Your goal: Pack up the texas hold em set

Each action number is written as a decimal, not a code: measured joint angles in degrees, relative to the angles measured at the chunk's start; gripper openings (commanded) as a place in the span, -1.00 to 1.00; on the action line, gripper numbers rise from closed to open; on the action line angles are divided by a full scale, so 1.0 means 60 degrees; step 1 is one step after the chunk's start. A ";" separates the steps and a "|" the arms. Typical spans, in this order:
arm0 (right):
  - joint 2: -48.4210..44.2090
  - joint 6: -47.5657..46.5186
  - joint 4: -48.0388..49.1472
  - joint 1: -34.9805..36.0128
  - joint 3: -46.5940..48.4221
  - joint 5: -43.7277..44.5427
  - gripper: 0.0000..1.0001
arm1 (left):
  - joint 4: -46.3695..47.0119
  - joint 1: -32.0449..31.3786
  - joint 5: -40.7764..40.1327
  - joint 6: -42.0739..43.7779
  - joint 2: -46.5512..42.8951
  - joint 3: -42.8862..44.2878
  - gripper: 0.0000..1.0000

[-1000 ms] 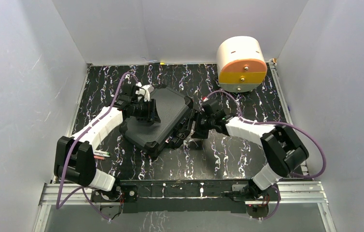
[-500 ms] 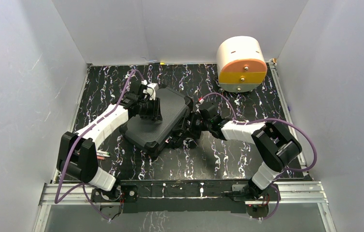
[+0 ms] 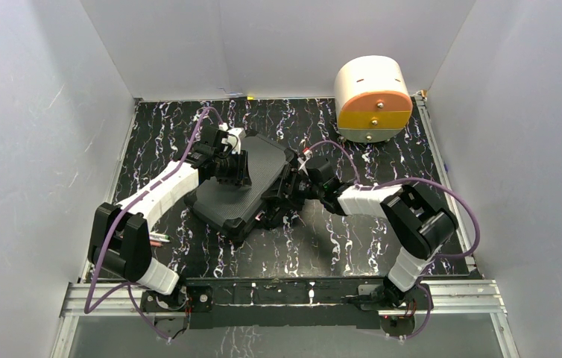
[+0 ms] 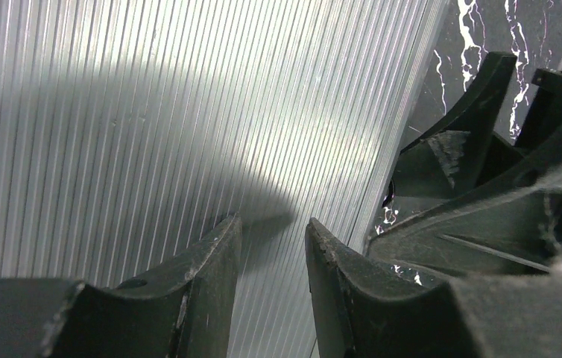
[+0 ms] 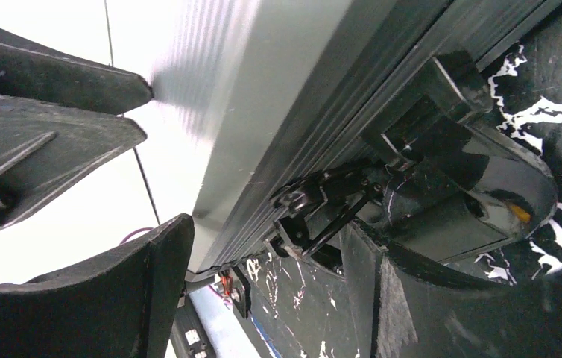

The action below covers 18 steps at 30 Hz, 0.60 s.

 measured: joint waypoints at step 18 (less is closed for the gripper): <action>0.0350 0.0379 -0.0466 0.0047 0.0521 -0.0222 0.18 | 0.0288 -0.0011 0.0004 0.0007 -0.0055 -0.0146 -0.27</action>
